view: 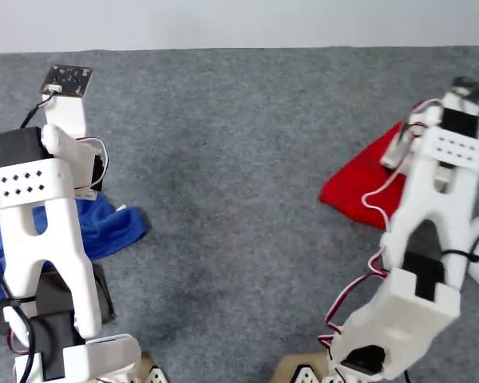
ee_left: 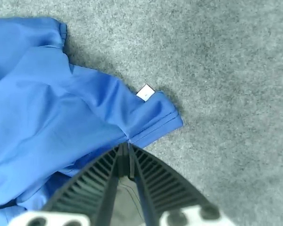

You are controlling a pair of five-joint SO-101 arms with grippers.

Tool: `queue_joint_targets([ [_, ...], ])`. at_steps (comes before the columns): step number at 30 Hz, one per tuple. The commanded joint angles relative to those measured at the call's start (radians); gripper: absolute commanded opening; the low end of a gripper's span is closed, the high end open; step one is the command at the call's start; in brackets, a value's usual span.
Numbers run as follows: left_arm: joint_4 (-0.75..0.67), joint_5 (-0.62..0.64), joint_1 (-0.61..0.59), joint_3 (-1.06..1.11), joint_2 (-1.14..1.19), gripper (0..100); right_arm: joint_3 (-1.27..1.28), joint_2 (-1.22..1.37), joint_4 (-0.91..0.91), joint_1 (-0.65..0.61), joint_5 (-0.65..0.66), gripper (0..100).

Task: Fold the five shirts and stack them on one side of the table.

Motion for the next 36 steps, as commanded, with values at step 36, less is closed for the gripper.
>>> queue_joint_targets([
  [36, 0.017, -0.003, 0.091, -0.002, -0.038, 1, -0.003, 0.036, -0.232, 0.578, 0.405, 0.9],
])
